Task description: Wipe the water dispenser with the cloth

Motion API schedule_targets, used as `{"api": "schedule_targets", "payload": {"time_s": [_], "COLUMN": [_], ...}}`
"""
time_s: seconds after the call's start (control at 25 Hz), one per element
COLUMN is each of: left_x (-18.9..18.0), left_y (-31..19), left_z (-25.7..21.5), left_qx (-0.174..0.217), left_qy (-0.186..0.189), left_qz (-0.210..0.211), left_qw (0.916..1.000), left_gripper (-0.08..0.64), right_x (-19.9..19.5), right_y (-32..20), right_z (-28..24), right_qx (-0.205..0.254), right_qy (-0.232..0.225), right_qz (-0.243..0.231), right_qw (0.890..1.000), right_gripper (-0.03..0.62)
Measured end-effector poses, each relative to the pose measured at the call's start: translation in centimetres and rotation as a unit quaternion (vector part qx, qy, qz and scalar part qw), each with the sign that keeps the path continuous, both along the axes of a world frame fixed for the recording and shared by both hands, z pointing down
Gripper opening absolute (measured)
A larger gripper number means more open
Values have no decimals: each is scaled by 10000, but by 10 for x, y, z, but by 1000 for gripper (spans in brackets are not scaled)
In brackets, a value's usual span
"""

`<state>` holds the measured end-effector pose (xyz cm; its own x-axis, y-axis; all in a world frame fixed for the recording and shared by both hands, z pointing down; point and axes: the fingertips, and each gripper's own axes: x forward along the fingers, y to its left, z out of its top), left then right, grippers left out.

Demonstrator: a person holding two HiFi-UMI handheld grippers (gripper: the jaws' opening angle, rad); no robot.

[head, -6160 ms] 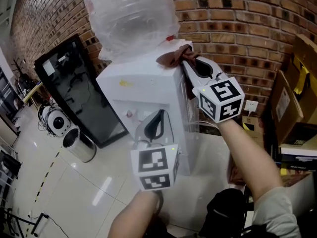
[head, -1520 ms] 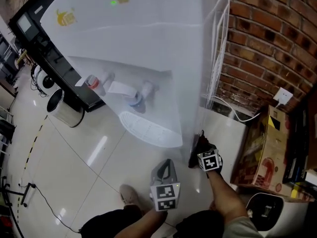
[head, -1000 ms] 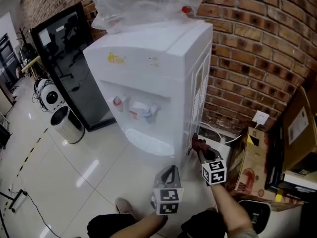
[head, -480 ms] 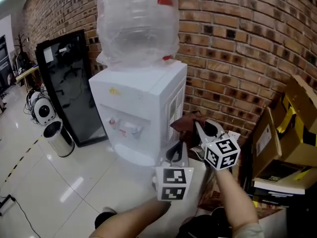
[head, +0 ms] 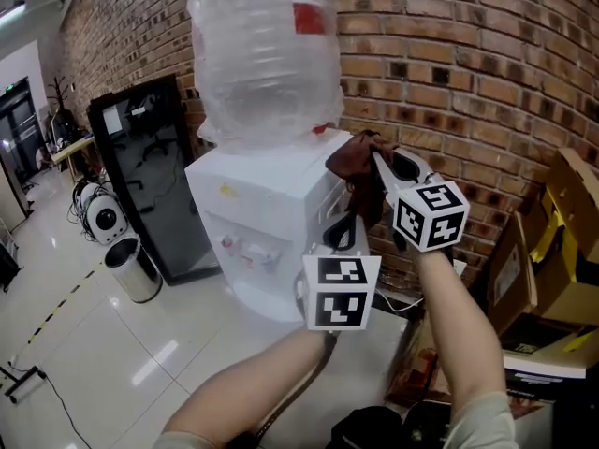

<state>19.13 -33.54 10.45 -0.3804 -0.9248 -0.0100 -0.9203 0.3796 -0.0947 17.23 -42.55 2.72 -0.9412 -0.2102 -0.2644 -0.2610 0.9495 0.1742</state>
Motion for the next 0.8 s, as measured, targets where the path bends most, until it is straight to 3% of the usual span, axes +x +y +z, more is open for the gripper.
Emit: {"api": "schedule_targets", "payload": {"time_s": [0.36,0.8], "left_x": [-7,-6], "left_y": [-8,-10], "left_z": [34,107], "left_qx": [-197,-554], "left_qy": [226,521], "left_qz": [20,109], "left_qw": [9995,9970], "left_gripper": [0,0], "right_x": [-53,-70], "right_y": [-11,-22], "right_z": [35,134], "right_qx": [17,-156], "right_qy": [340,1046], "right_qz": [-80,-56], "right_qw": [9994,9944], "right_gripper": [44,44]}}
